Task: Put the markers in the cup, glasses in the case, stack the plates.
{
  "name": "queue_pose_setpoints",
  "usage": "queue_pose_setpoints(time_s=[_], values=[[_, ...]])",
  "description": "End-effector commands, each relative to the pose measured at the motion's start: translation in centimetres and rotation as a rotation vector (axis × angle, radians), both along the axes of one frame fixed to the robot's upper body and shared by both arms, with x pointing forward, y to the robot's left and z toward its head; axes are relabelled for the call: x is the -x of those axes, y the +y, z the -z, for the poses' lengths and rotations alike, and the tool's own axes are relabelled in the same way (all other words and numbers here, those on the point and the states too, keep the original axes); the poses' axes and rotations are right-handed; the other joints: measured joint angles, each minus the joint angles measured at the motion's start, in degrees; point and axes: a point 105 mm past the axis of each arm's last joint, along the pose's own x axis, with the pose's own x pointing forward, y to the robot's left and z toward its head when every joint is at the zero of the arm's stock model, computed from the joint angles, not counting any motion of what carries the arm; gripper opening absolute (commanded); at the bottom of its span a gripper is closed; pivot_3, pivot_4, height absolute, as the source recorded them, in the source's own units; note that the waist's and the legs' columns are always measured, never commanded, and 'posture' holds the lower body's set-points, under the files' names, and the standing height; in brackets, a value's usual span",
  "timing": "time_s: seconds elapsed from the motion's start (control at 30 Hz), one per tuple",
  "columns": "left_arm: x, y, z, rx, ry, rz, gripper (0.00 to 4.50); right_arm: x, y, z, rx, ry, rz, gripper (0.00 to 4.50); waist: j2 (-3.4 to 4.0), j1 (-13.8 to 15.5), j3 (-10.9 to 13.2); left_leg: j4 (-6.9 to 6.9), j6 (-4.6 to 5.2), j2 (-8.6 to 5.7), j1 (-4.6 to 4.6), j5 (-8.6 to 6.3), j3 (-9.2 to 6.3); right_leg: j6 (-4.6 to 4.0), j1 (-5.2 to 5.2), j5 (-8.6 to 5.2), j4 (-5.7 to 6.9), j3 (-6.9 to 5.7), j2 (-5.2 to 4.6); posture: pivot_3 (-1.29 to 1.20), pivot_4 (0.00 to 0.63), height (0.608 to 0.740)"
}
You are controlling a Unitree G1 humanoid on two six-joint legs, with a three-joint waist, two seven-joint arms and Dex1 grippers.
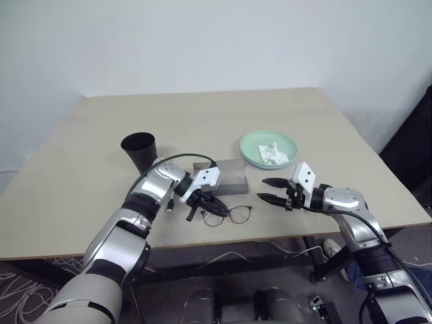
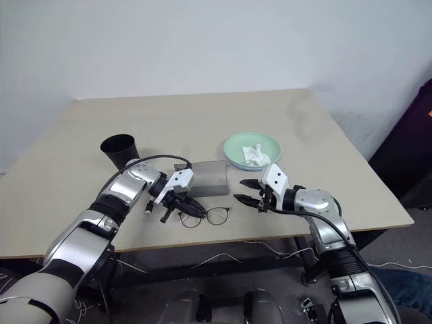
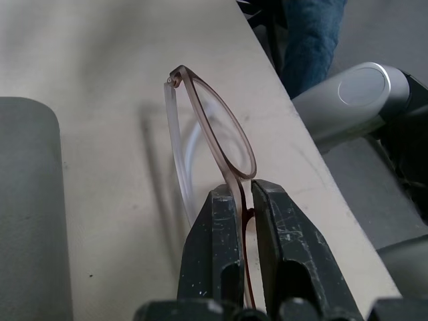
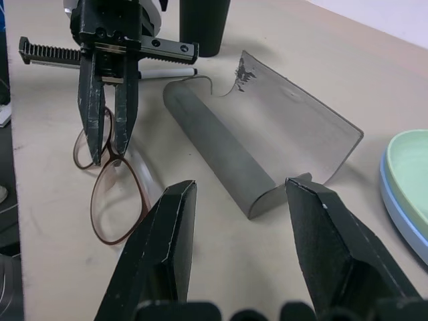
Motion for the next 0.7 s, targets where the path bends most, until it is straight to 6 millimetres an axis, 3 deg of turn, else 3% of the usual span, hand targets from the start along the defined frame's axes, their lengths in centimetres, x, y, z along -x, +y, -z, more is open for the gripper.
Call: queue_pose_setpoints(time_s=[0.03,0.17,0.2,0.3,0.33,0.37,0.4,0.47,0.5,0.53,0.57,0.6,0.63,0.7], values=[[-0.7,0.0,-1.7,0.027,-0.046,-0.01,0.02,-0.3,0.3,-1.7,-0.022,-0.063,-0.008,2.3,0.1,0.0,0.0,-0.12,0.0,0.15,-0.07,0.0,-0.1,0.01,0.11,0.0,-0.41,-0.27,0.06,0.0,0.0,0.74],[-1.2,-0.7,-4.4,0.132,-0.053,-0.036,0.02,-0.5,0.2,-1.6,-0.015,-0.065,0.002,2.3,0.26,0.0,0.0,-0.41,0.01,0.9,-0.6,0.0,-0.76,0.25,0.43,0.16,-1.74,-1.21,0.19,0.0,0.0,0.74],[-1.4,-0.7,-5.2,0.156,-0.063,-0.041,0.02,-0.5,0.1,-1.6,-0.013,-0.064,0.004,2.3,0.09,0.0,0.0,-0.4,0.04,0.94,-0.8,0.02,-0.72,0.25,0.27,0.15,-1.43,-0.92,0.02,0.0,0.0,0.74],[-2.3,-0.8,-7.4,0.215,-0.114,-0.066,0.02,-0.6,-0.1,-1.5,-0.009,-0.06,0.005,2.3,-0.89,0.3,0.4,-0.42,0.11,0.59,-0.38,0.07,1.12,0.21,-0.43,0.01,1.74,2.03,0.11,0.0,0.0,0.74],[-2.6,-0.8,-8.0,0.234,-0.134,-0.079,0.02,-0.6,-0.1,-1.4,-0.008,-0.059,0.004,2.3,-0.83,0.5,0.4,-0.52,0.1,0.7,0.08,0.07,2.08,-0.29,-0.54,-0.59,2.49,2.8,0.14,0.0,0.0,0.74],[-3.0,-0.8,-8.6,0.248,-0.155,-0.094,0.02,-0.6,-0.1,-1.4,-0.006,-0.057,0.002,2.3,-0.56,0.7,0.5,-0.19,-0.12,0.38,0.32,-0.05,2.39,-0.36,-1.18,-0.75,2.17,2.62,0.35,0.0,0.0,0.74],[-3.4,-0.8,-9.0,0.255,-0.175,-0.109,0.02,-0.6,-0.1,-1.4,-0.005,-0.057,0.0,2.3,-0.52,0.7,0.5,0.06,-0.56,-0.22,-0.09,-0.3,1.15,-0.36,-1.07,-0.75,1.48,1.99,0.13,0.0,0.0,0.74],[-4.9,-0.6,-9.9,0.248,-0.29,-0.163,0.02,-0.7,0.0,-1.4,-0.003,-0.056,-0.005,2.3,0.5,0.2,0.5,0.27,-0.63,-0.91,-0.07,-0.36,-1.81,-0.35,-0.02,-0.74,0.57,0.24,0.02,0.0,0.0,0.74],[-5.6,-0.5,-10.2,0.238,-0.345,-0.191,0.02,-0.7,0.0,-1.4,-0.003,-0.057,-0.009,2.3,1.37,-0.1,0.3,0.78,-0.6,-1.25,-0.09,-0.38,-3.46,-0.3,0.5,-0.71,-0.01,-0.99,0.11,0.0,0.0,0.74],[-6.1,-0.3,-10.3,0.228,-0.391,-0.209,0.02,-0.7,0.1,-1.5,-0.003,-0.057,-0.011,2.3,1.46,-0.2,-0.1,0.77,-0.51,-0.67,-0.86,-0.36,-4.54,0.5,1.22,-0.16,-1.11,-2.0,0.57,0.0,0.0,0.74],[-6.5,-0.2,-10.3,0.219,-0.417,-0.225,0.02,-0.8,0.1,-1.5,-0.003,-0.058,-0.013,2.3,0.59,-0.6,-0.3,0.43,-0.28,-0.35,-1.18,-0.23,-4.54,1.99,0.91,-0.83,0.53,-1.95,0.38,0.0,0.0,0.74],[-6.9,-0.2,-10.1,0.21,-0.445,-0.238,0.02,-0.8,0.2,-1.5,-0.004,-0.058,-0.014,2.3,0.49,-0.9,-0.3,0.19,0.02,-1.33,-1.0,-0.04,-4.25,2.23,1.13,-2.95,2.76,-0.09,0.0,0.0,0.0,0.74],[-7.1,-0.1,-9.9,0.199,-0.469,-0.246,0.02,-0.8,0.2,-1.5,-0.004,-0.059,-0.015,2.3,0.48,-0.7,-0.3,-0.06,0.1,-2.08,-0.8,0.01,-4.38,2.16,0.9,-3.02,2.71,0.84,0.05,0.0,0.0,0.74],[-7.4,0.1,-9.3,0.164,-0.502,-0.253,0.02,-0.8,0.3,-1.5,-0.004,-0.059,-0.018,2.3,0.46,-0.9,-0.3,-0.66,0.2,-3.06,0.07,0.1,-4.37,1.86,1.41,-3.15,2.43,1.02,-0.05,0.0,0.0,0.74]])
